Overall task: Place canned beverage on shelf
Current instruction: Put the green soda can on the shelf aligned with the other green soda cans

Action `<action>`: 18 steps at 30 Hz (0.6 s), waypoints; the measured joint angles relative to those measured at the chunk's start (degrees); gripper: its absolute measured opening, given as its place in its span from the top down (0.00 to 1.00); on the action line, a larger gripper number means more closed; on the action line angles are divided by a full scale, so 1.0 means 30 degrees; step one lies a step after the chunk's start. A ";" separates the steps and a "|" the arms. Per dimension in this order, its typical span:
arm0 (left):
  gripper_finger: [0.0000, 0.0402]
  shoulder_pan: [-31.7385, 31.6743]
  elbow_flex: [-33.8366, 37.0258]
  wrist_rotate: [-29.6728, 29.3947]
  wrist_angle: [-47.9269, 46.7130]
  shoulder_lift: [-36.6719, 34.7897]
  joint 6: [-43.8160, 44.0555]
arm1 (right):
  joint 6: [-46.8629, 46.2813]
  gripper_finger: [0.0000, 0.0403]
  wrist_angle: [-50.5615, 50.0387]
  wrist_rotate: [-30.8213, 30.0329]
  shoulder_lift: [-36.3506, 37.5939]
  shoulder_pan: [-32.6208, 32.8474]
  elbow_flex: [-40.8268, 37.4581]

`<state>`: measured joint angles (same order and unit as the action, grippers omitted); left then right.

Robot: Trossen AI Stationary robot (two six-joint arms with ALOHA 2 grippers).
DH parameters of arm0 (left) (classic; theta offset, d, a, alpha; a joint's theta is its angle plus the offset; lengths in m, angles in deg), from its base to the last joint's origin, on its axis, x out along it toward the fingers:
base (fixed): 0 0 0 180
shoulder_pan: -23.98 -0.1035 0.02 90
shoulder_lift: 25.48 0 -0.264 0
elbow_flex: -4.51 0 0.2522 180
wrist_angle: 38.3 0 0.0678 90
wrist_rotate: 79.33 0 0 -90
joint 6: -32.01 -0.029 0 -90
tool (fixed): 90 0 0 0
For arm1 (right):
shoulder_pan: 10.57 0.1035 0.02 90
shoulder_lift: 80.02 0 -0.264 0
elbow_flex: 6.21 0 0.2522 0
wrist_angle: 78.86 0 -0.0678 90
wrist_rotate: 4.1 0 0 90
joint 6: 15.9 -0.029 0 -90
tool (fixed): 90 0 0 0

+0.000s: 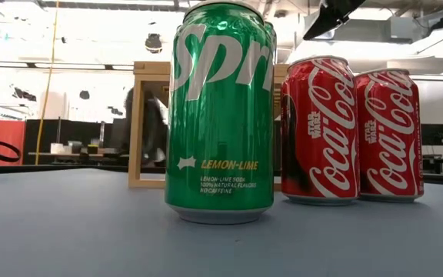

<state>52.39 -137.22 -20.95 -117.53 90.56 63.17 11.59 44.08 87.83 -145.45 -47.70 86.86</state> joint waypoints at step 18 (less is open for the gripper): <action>0.19 0.1192 0.0555 0.1119 0.2356 0.2632 0.2409 | 0.0008 0.84 -0.0487 0.0092 -0.0377 -0.0007 0.0000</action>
<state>55.96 -135.55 -17.60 -110.46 98.46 70.40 11.61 42.62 88.11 -146.58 -47.72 86.86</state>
